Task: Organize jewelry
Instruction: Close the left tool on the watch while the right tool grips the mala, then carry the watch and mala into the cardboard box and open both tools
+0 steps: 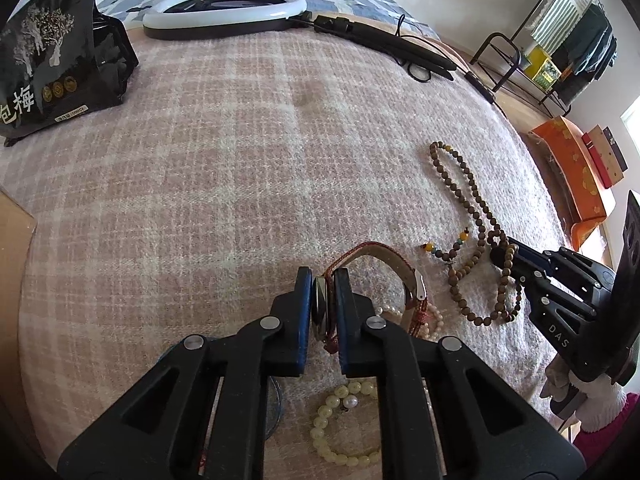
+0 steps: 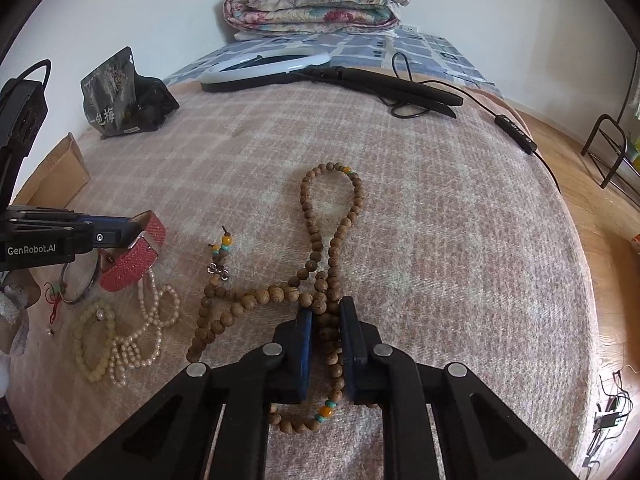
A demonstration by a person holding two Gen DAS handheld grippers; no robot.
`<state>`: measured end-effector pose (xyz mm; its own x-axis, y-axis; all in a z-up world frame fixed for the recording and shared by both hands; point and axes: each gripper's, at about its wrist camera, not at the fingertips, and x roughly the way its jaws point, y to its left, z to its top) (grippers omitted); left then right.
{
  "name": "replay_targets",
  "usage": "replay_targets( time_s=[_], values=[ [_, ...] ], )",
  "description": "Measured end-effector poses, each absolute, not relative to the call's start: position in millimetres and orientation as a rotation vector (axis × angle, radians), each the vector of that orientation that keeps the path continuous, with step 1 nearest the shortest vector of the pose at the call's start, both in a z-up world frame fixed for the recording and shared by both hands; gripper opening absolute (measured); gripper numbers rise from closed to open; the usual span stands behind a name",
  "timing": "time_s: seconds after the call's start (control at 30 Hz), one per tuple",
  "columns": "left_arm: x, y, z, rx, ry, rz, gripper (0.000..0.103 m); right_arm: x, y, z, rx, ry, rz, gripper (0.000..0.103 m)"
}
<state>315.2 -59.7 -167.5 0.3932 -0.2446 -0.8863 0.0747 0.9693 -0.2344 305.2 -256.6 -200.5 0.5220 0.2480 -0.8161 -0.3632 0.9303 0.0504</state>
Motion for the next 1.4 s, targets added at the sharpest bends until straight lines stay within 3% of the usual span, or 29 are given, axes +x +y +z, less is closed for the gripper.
replay_targets(
  time_s=[0.7, 1.4],
  values=[
    [273, -25, -87, -0.206, 0.986, -0.205, 0.009, 268, -245, -87, -0.102, 0.737, 0.320, 0.011],
    [198, 75, -24, -0.244, 0.847, -0.100, 0.009, 211, -151, 5, -0.038, 0.566, 0.498, 0.011]
  ],
)
